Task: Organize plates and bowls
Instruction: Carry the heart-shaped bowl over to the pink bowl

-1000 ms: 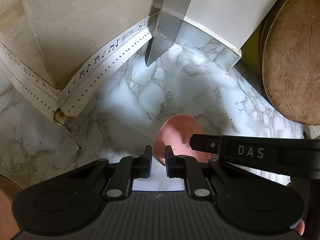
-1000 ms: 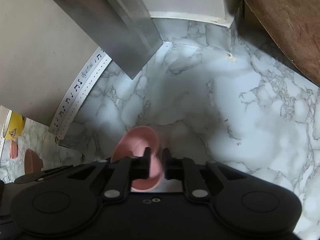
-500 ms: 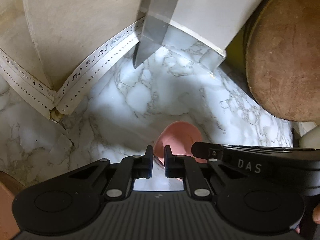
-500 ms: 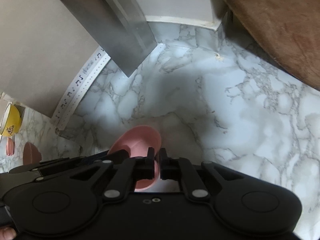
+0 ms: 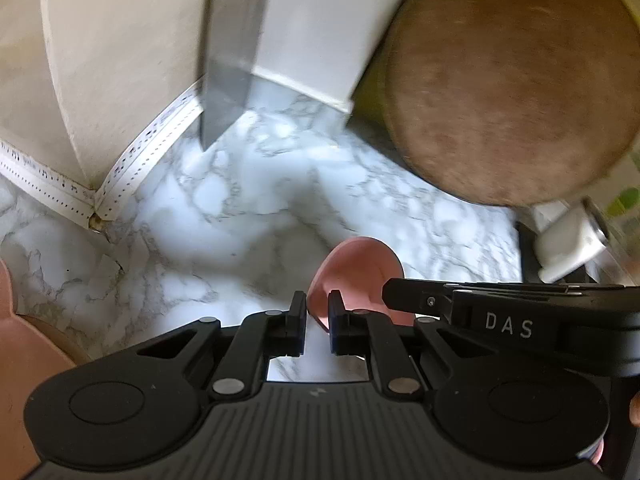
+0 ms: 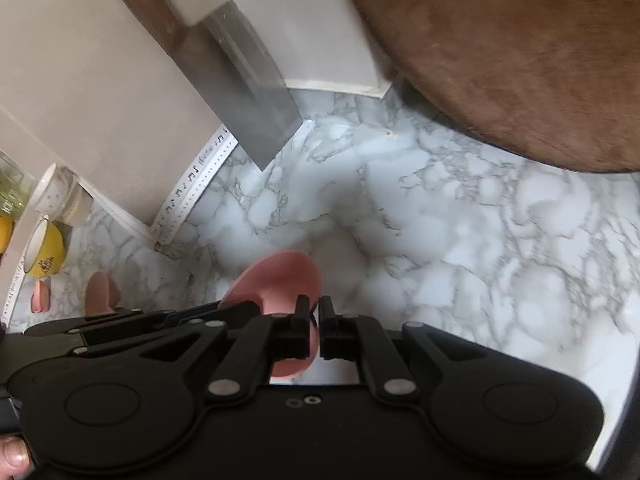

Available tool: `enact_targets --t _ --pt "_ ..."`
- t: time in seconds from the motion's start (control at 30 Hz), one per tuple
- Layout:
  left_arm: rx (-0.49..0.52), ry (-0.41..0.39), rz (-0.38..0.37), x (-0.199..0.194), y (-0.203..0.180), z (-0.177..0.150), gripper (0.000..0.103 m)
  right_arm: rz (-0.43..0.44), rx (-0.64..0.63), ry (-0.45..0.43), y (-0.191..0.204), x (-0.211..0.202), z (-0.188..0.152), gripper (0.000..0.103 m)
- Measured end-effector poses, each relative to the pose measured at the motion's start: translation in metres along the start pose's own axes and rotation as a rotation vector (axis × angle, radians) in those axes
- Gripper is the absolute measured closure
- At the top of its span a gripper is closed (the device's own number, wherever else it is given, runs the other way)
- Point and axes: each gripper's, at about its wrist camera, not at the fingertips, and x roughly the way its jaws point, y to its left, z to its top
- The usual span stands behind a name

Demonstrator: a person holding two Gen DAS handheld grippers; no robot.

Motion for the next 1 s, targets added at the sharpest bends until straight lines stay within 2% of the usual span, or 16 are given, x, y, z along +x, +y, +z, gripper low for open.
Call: enact_targets --t 0.53,0.8,1.0 --pt "0.139 0.024 -0.112 -0.053 -0.05 -0.055 0.093 -0.065 0.082 -0.073 -0.009 -0.084 -0.079 0.098" --pt "0.196 0.049 -0.147 -0.065 -0.065 -0.086 0.093 -0.086 0.13 -0.092 -0.015 -0.105 -0.115 0.098" --pt "0.219 0.076 -0.156 -0.062 -0.07 -0.108 0.093 -0.098 0.167 -0.082 -0.019 -0.105 -0.14 0.098"
